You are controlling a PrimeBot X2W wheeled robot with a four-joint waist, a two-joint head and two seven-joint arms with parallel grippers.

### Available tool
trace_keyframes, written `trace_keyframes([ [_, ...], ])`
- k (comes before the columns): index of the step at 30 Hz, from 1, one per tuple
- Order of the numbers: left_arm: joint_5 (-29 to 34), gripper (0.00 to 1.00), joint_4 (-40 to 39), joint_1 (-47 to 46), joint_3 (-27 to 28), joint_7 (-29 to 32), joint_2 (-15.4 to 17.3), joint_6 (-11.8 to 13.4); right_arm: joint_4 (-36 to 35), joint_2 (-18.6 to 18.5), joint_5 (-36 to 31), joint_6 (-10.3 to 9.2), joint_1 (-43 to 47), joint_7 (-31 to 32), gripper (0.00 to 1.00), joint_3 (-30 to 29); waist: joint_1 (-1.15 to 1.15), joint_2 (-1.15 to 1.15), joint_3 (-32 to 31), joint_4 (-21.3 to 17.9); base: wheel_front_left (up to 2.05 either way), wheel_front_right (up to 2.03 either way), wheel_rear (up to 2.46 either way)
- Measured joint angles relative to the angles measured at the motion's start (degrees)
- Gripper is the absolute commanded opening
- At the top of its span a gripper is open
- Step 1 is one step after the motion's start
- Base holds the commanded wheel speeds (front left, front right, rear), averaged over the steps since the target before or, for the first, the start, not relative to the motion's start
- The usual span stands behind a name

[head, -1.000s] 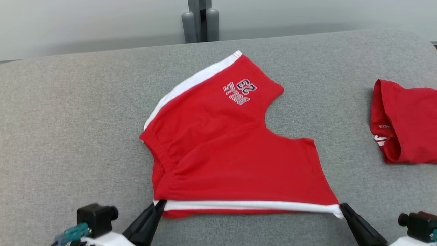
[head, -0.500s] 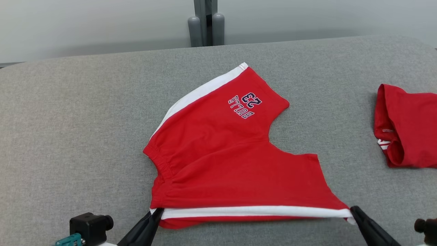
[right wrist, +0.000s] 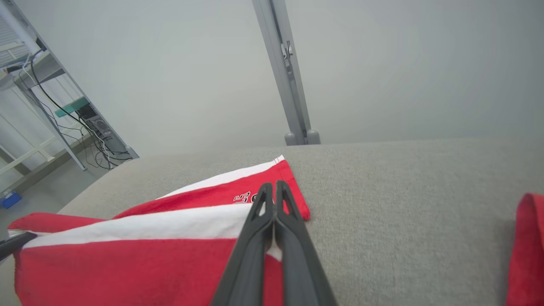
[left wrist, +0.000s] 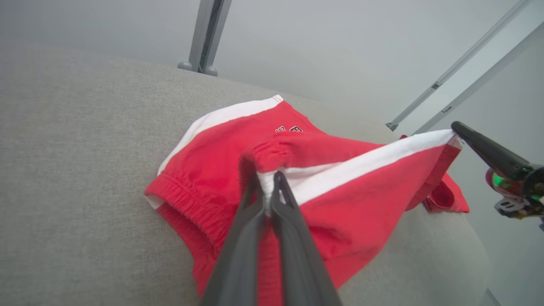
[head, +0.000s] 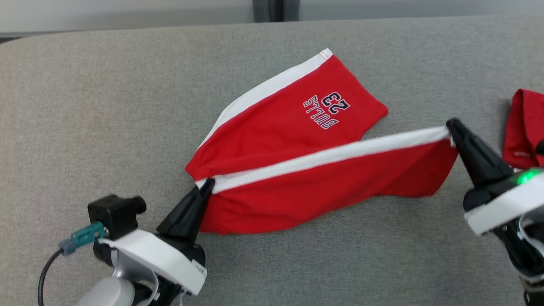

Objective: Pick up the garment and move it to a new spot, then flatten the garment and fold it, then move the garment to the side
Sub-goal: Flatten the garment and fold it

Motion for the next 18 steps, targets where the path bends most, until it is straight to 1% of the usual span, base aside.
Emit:
trace_keyframes([
  [4,-0.6,0.0,5.4,-6.7,1.0,-1.6,-3.1,-3.6,6.3,-4.0,1.7,0.0,-12.4,-1.7,0.0,4.3,0.0,0.0,3.6,2.2,0.0,0.0,0.0],
  [6,-1.0,0.0,8.2,-9.7,1.2,-2.3,-4.7,-5.3,9.8,-5.4,3.2,0.0,-18.3,-2.1,0.0,6.5,0.0,0.0,5.4,3.4,0.0,0.0,0.0],
  [7,-1.1,0.0,11.1,-12.8,1.0,-2.9,-6.4,-6.9,13.6,-6.9,3.7,0.0,-23.7,-2.8,0.0,9.2,0.0,0.0,7.2,5.0,0.0,0.0,0.0],
  [9,-1.5,0.0,13.7,-15.6,0.9,-3.5,-8.3,-8.6,17.2,-8.3,4.4,0.0,-28.7,-3.1,0.0,12.1,0.0,0.0,8.8,6.6,0.0,0.0,0.0],
  [12,-1.5,0.0,18.0,-18.9,0.1,-3.8,-10.6,-10.4,22.5,-9.3,6.2,-0.01,-34.9,-3.7,0.0,16.2,0.0,0.0,11.0,9.1,0.0,0.0,0.0],
  [18,-0.9,0.0,24.4,-23.5,-1.0,-5.2,-14.1,-12.6,31.2,-10.7,10.0,-0.01,-44.0,-5.5,0.0,24.0,0.0,0.0,14.4,13.1,0.0,0.0,0.0],
])
